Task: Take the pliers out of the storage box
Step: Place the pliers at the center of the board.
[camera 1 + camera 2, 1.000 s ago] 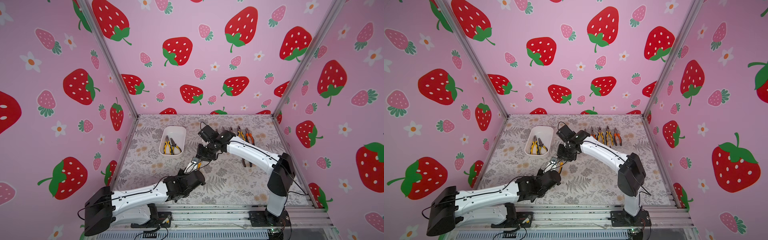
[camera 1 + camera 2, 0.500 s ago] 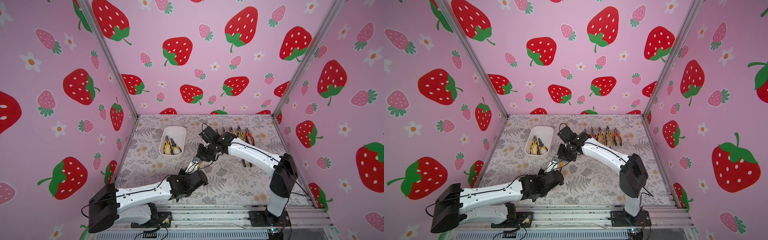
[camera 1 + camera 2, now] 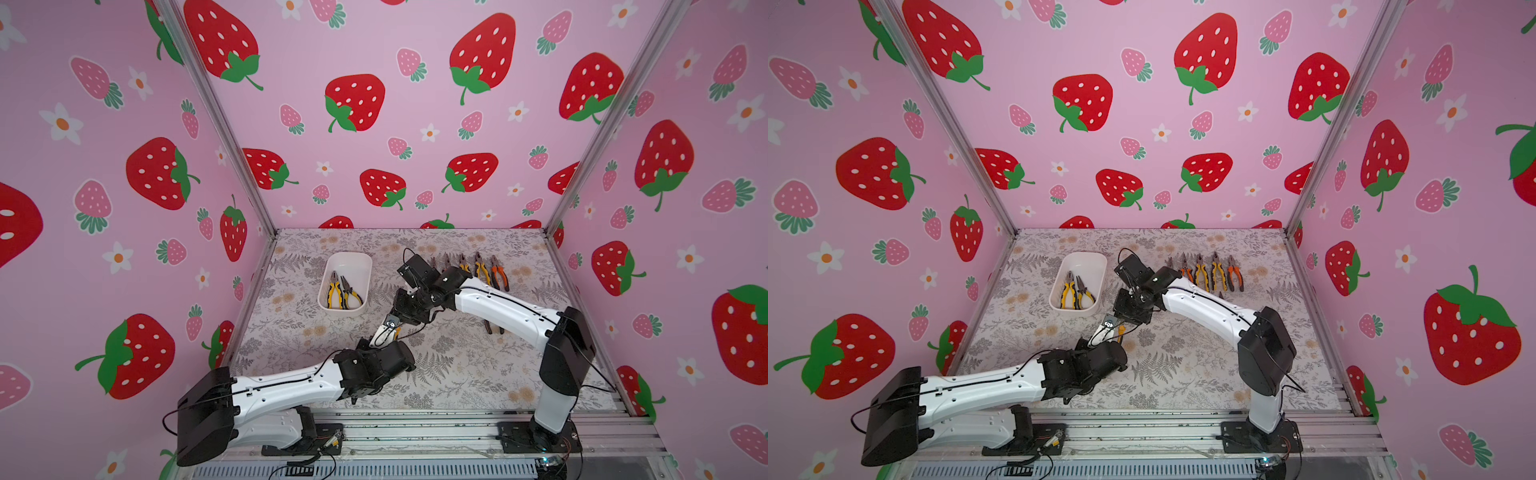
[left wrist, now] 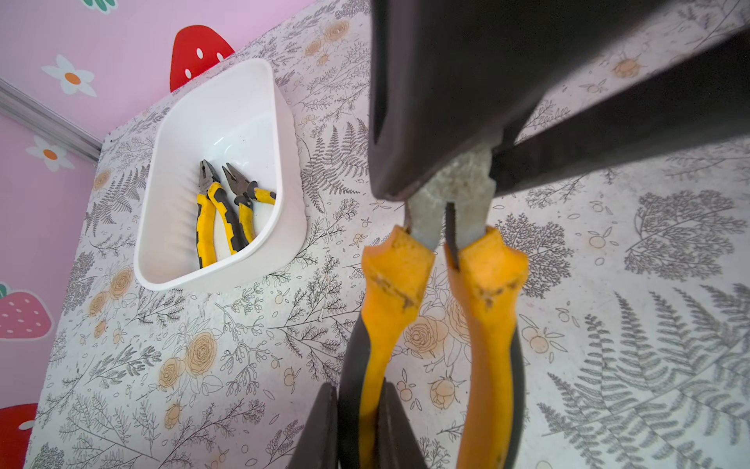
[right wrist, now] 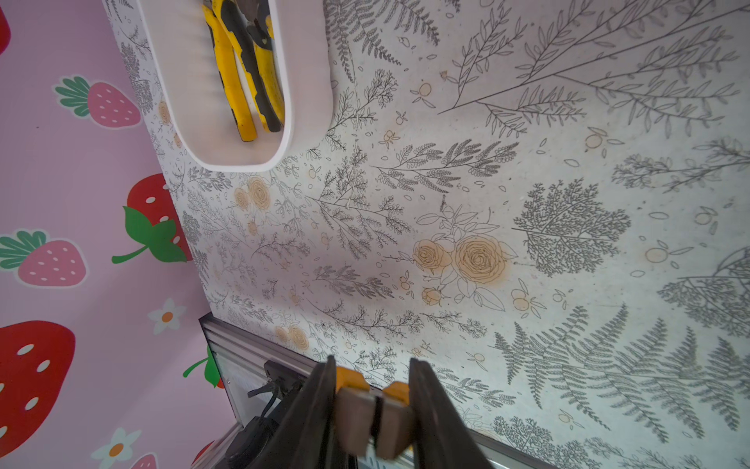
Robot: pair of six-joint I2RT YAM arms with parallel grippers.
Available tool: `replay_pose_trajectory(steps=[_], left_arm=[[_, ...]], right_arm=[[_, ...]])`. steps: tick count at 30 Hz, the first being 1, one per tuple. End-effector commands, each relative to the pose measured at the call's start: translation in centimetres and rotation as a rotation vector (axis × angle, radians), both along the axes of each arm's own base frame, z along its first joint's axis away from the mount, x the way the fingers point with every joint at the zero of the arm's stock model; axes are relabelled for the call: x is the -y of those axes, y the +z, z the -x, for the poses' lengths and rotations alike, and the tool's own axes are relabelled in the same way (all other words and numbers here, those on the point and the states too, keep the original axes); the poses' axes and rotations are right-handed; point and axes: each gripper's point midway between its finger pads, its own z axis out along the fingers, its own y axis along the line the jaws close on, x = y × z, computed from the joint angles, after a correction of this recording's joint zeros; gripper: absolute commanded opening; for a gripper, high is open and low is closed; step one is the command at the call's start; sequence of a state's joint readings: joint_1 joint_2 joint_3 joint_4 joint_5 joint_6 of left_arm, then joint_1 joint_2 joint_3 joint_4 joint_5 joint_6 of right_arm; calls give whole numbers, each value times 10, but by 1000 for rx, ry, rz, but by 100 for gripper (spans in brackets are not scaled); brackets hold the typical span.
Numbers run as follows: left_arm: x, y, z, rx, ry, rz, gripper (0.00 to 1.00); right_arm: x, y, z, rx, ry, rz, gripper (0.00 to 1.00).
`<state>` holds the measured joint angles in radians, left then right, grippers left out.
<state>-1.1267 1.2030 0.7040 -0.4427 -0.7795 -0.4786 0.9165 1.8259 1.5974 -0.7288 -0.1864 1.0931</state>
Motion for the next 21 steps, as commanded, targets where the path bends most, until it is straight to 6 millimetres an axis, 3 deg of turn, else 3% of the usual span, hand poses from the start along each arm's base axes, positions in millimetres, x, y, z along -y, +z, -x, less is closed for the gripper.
replay_pose_trajectory(steps=[1,6,9,12,15,19,21], left_arm=[[10,37,-15,108,49,105,0],[11,37,-15,108,48,105,0],[10,37,-15,108,48,106,0],[10,37,-15,107,47,108,0],[11,36,-14,105,44,109,31],[13,36,-14,101,27,110,43],[13,36,-14,102,27,112,44]], right_arm=[[-6,-12,29,-54,68,26,34],[-6,-12,29,-49,67,26,19],[-4,-12,28,-40,63,33,4],[4,-8,19,9,60,66,0],[23,-6,7,60,51,142,0],[61,-7,-22,93,-13,189,0],[86,-3,-37,124,-49,228,0]])
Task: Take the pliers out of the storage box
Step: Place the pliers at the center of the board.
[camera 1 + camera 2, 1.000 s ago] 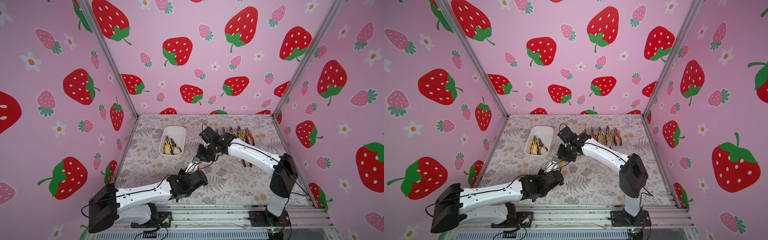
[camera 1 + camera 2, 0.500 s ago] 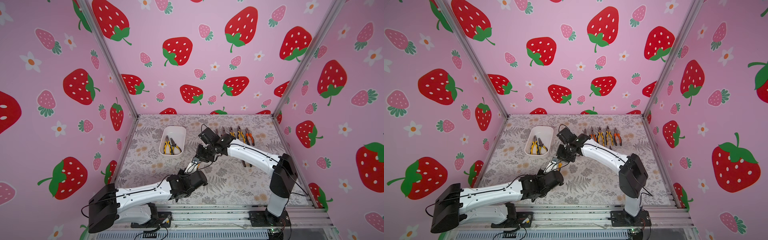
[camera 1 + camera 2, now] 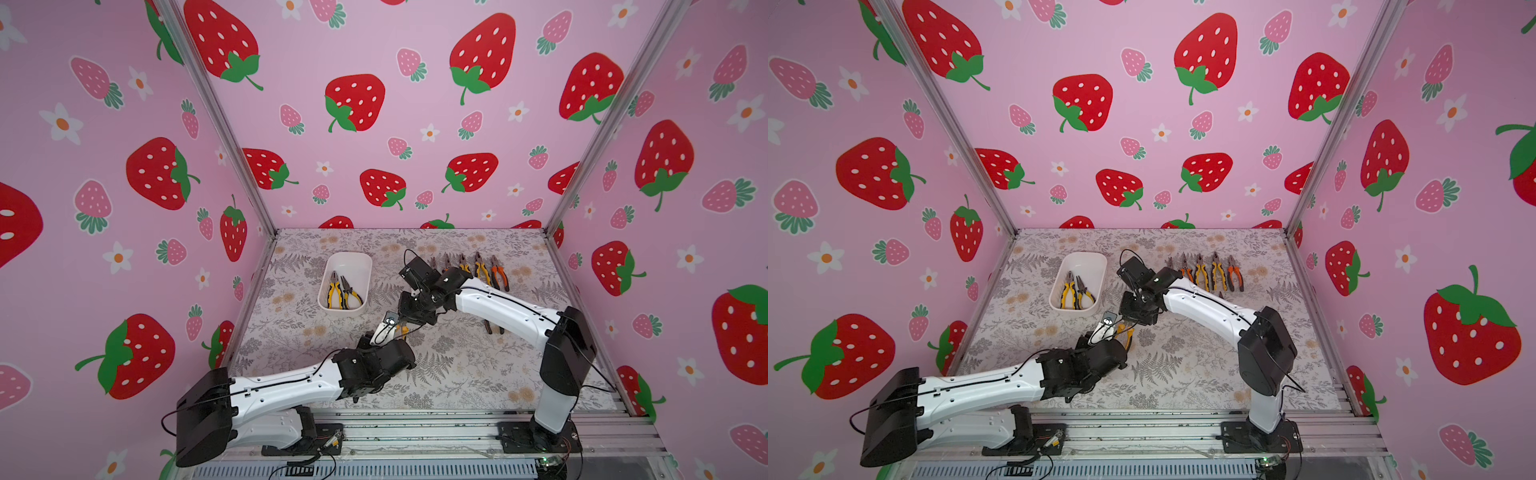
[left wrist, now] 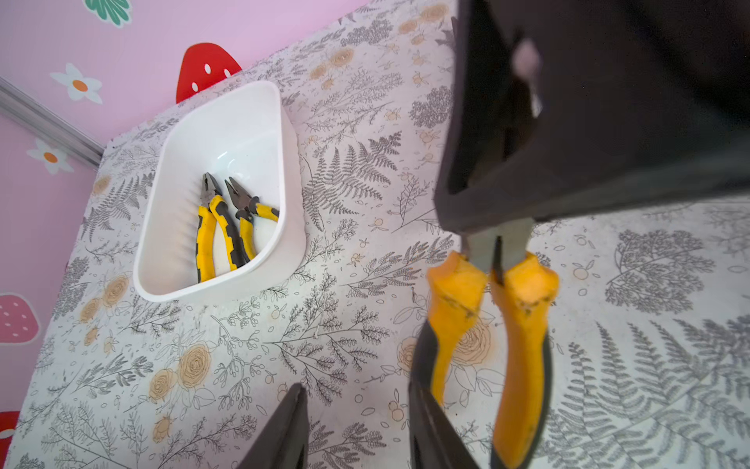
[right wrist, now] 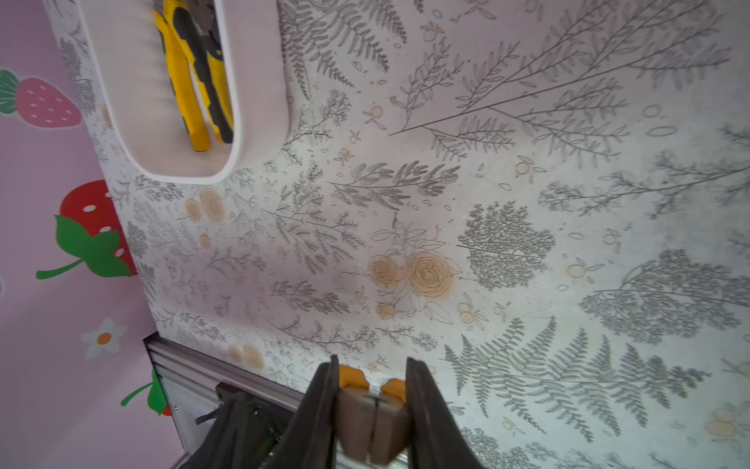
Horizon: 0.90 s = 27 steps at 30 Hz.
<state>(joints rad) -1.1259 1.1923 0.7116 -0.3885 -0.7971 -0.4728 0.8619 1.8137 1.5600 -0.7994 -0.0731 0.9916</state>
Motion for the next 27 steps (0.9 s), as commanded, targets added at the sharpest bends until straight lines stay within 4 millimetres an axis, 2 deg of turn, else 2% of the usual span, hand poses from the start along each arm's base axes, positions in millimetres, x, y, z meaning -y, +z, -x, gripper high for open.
replay_pose_trajectory(steps=[1,6,10,13,17,20,27], left_arm=[[5,23,-7,58,21,58,45],[2,24,-7,65,30,66,44],[6,23,-8,57,19,54,44],[10,21,-9,47,12,36,43],[12,19,-9,39,7,27,40],[11,19,-9,42,4,35,39],[10,19,-9,42,3,45,39]], right_arm=[[56,20,-25,85,-46,94,0],[119,63,-49,232,-67,220,0],[155,98,-57,386,-23,372,0],[162,109,-56,475,45,385,0],[154,102,-53,607,203,347,0],[156,88,-51,626,229,329,0],[153,22,-40,208,372,350,0]])
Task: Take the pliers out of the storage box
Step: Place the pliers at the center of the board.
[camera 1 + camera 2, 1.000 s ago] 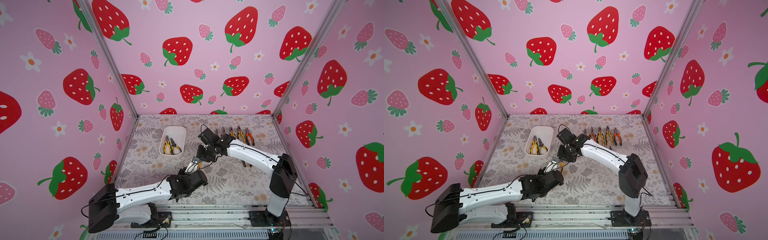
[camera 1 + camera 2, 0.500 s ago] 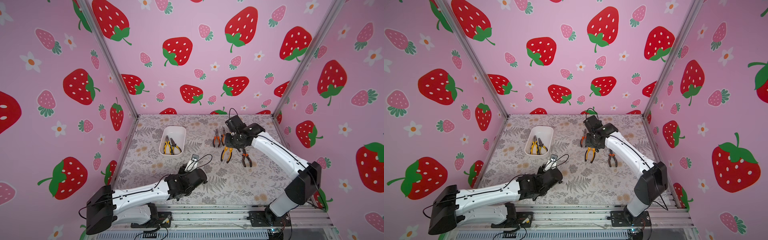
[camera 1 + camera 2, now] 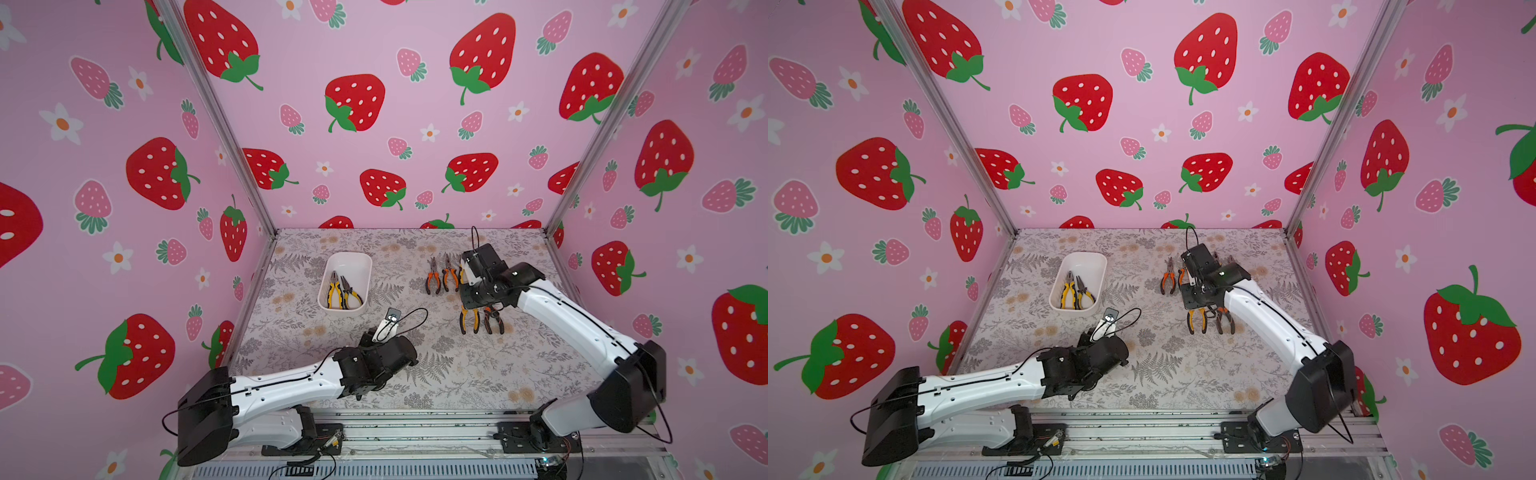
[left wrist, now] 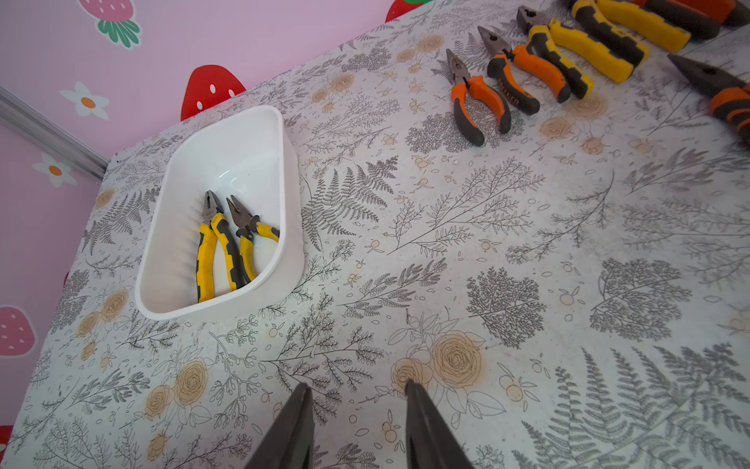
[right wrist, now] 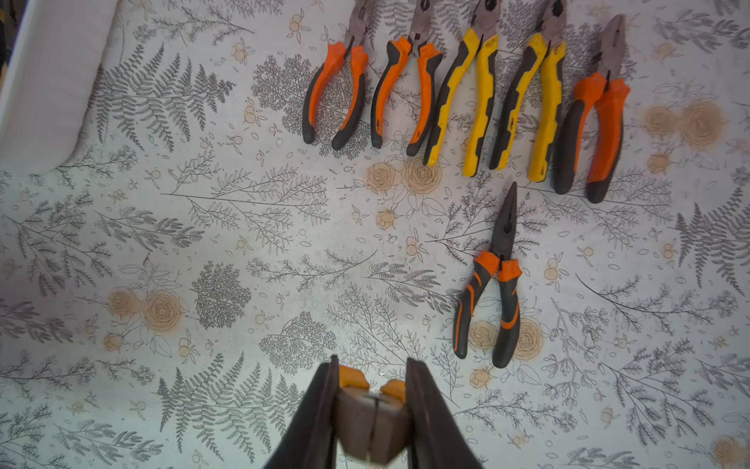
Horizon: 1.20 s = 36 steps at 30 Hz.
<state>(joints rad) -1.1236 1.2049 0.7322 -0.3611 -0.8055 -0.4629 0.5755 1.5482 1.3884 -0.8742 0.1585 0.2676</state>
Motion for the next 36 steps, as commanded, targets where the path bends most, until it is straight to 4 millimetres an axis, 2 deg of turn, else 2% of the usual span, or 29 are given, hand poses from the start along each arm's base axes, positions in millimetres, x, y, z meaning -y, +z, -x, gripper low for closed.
replay_pose_trajectory(steps=[1,9,16,25,36], left_arm=[[4,11,-4,18,1,22,39],[3,10,-3,14,1,22,39],[7,7,-6,-2,-4,2,39],[13,3,-8,-19,-11,-27,37],[13,4,-8,-15,-11,-20,37]], right_arm=[[-9,-21,10,-149,58,-4,0],[-4,-74,2,-282,15,-68,0],[24,-92,-12,-256,-40,44,0],[60,-117,-32,-273,-143,63,0],[66,-143,-45,-336,-157,78,1]])
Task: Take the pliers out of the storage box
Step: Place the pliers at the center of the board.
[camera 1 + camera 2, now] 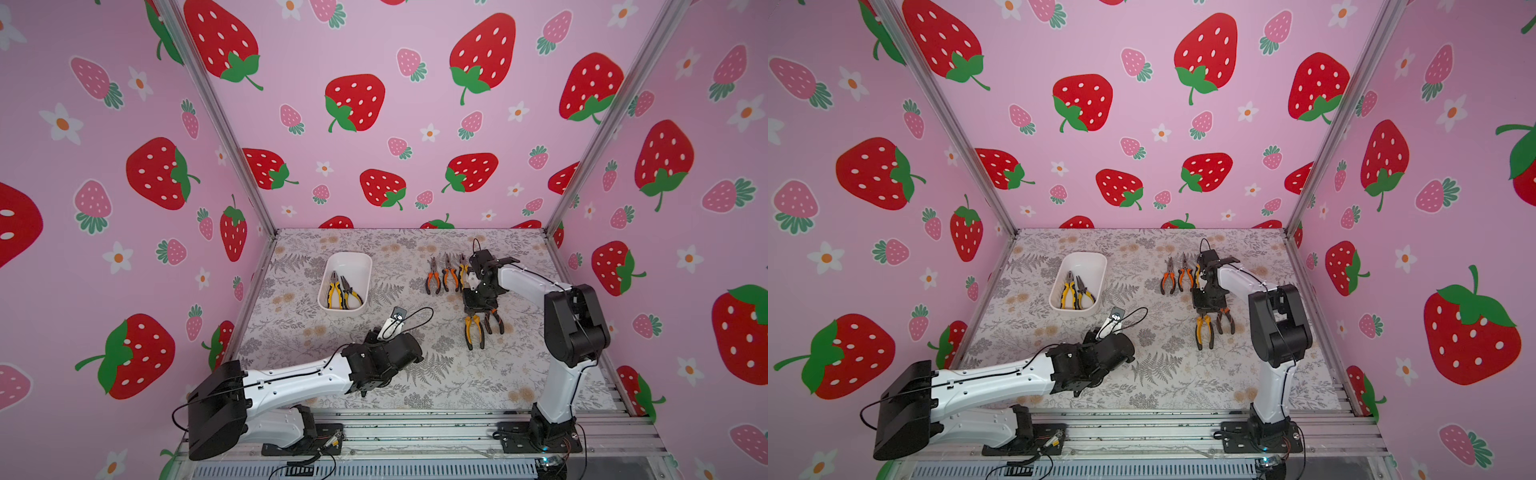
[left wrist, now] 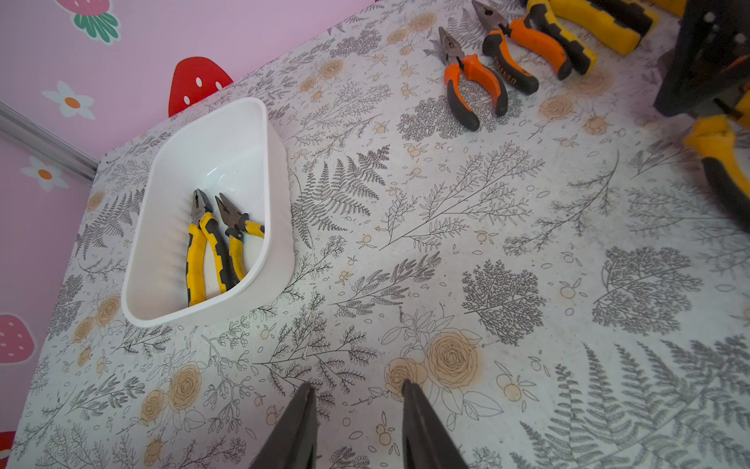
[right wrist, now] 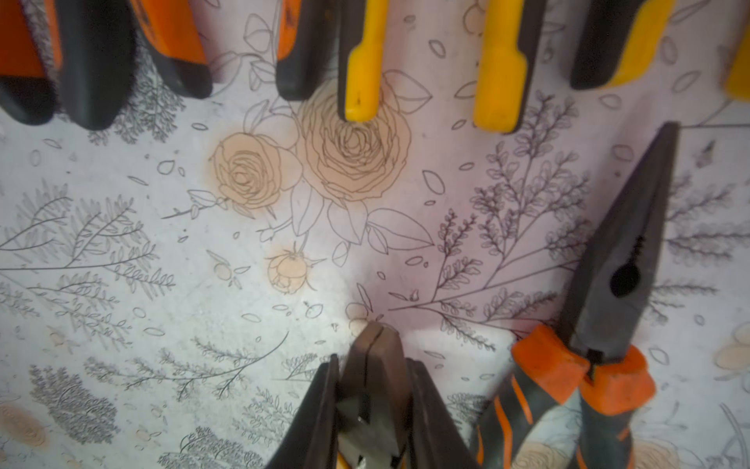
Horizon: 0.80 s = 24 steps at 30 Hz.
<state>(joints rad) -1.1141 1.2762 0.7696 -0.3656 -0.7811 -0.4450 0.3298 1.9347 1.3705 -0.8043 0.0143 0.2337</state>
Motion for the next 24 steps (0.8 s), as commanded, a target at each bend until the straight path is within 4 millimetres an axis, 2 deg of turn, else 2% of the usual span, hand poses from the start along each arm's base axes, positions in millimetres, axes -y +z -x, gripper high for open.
replay_pose_trajectory(steps=[1,10,24], left_arm=[[3,13,-4,18,5,20,37],[3,13,-5,20,7,18,37],[6,12,-6,11,0,8,37]], right_arm=[[9,-2,-12,22,19,44,1],[19,-12,-18,13,-17,73,3],[22,-20,-27,3,-52,70,11]])
